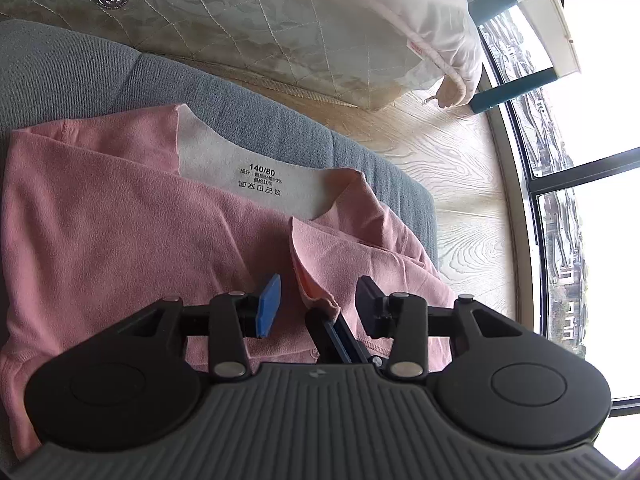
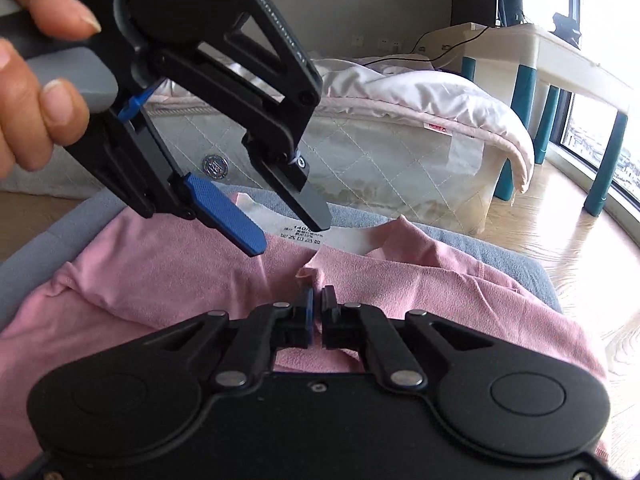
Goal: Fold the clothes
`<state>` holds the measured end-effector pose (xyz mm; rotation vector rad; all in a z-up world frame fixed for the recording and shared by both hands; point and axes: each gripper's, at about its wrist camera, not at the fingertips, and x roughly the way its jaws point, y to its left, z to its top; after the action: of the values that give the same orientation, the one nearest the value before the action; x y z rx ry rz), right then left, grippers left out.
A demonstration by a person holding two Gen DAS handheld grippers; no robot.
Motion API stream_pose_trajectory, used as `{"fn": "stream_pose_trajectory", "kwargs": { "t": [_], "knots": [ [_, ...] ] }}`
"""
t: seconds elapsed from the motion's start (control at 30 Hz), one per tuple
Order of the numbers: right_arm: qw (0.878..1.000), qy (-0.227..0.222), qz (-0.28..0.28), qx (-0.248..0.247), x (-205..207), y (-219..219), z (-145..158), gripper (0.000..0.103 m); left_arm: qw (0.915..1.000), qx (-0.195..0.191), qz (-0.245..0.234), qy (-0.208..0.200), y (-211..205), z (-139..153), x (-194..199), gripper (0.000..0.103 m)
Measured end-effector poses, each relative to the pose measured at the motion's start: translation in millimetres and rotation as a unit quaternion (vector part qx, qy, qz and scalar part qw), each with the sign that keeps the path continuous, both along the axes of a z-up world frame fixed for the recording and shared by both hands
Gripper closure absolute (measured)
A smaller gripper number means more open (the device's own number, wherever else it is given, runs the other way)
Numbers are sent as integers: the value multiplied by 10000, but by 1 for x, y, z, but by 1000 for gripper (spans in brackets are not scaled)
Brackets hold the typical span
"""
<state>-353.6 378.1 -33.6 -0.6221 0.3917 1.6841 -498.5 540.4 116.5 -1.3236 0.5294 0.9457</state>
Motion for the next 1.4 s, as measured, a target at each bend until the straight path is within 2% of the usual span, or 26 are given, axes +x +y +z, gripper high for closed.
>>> {"fn": "stream_pose_trajectory", "kwargs": {
  "t": [0.13,0.27,0.4,0.43,0.47,0.5,0.63,0.7,0.77,0.87,0.93,1.0,1.1,1.17,1.27,1.37,1.4],
  "knots": [
    [9989,419,38,210,6,-9,19,98,10000,-28,-58,-42,-3,0,5,52],
    [9988,315,286,258,1,-15,33,98,9999,-99,-3,-100,-5,-3,9,52],
    [9976,260,578,270,-4,-23,41,98,9997,21,-223,46,-7,0,19,53],
    [9973,243,641,277,-6,-25,42,98,9991,127,-350,184,-9,3,23,58],
    [9970,259,673,276,-6,-27,44,98,9982,225,-471,310,-11,5,27,68],
    [9967,282,691,314,-6,-28,46,98,9974,270,-559,355,-13,7,28,89],
    [9954,469,784,280,1,-33,52,98,9973,211,-649,255,-18,6,29,95],
    [9946,563,831,261,5,-35,54,98,9957,370,-722,441,-19,10,28,96],
    [9937,657,877,243,8,-37,57,98,9931,569,-782,668,-21,16,27,96],
    [9921,797,947,216,13,-41,62,96,9936,571,-711,670,-23,20,17,96],
    [9909,891,993,197,17,-43,64,89,9939,572,-664,671,-24,24,10,96],
    [9895,985,1039,179,20,-45,67,72,9942,574,-617,672,-25,27,3,96],
    [9907,1011,908,29,31,-48,67,63,9946,575,-547,673,-27,31,-7,96],
    [9917,972,838,-88,38,-48,63,61,9950,562,-495,668,-28,34,-14,96],
    [9913,973,868,-203,41,-49,51,59,9970,331,-394,582,-30,26,-17,95],
    [9912,732,993,-475,27,-44,34,54,9965,275,-408,671,-31,22,-15,82],
    [9912,563,1058,-563,19,-42,28,53,9962,261,-392,731,-32,21,-14,69]
  ]
}}
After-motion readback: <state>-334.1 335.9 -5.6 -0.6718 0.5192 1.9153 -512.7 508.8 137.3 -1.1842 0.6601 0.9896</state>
